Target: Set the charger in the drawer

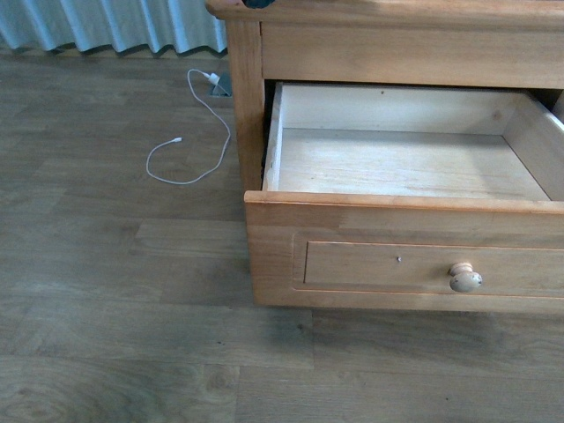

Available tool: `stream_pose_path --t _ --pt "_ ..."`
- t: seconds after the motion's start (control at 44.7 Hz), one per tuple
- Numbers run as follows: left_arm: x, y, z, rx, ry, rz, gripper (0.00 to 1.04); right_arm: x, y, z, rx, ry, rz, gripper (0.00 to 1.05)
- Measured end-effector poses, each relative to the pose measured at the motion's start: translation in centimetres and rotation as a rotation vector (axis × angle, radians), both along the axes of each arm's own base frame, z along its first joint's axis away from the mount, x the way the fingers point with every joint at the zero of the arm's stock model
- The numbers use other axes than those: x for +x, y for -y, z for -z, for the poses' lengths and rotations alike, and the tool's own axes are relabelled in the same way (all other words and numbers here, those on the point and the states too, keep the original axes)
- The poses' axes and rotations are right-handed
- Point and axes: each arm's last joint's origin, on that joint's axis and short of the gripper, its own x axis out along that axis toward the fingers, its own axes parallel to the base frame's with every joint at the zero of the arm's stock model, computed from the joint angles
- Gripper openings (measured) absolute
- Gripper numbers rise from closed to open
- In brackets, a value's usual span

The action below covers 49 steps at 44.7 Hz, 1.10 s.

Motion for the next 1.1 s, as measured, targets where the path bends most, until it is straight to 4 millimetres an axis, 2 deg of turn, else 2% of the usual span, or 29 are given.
stream_pose_path --t 0.089,0.268,0.38,0.514,0.626,0.805,1.096 --pt "-1.7 0.0 -0.7 -0.015 0.015 0.042 0.67 0.0 0.0 0.0 0.0 0.0 0.0 0.96" --pt "-6.8 0.8 -3.6 -0.053 0.054 0.172 0.67 0.0 0.0 0.0 0.0 0.0 0.0 0.96" --pt "-9.6 1.4 -4.1 -0.059 0.056 0.244 0.67 0.0 0.0 0.0 0.0 0.0 0.0 0.96" --pt "-13.5 2.9 -2.7 -0.032 0.009 0.342 0.67 0.0 0.0 0.0 0.0 0.0 0.0 0.96" --pt "-15.4 4.1 -0.6 -0.002 -0.046 0.39 0.67 0.0 0.0 0.0 0.0 0.0 0.0 0.96" --pt "-15.5 5.4 1.7 0.013 -0.112 0.41 0.67 0.0 0.0 0.0 0.0 0.0 0.0 0.96" --pt "-13.1 7.7 7.6 0.019 -0.259 0.378 0.66 0.0 0.0 0.0 0.0 0.0 0.0 0.96"
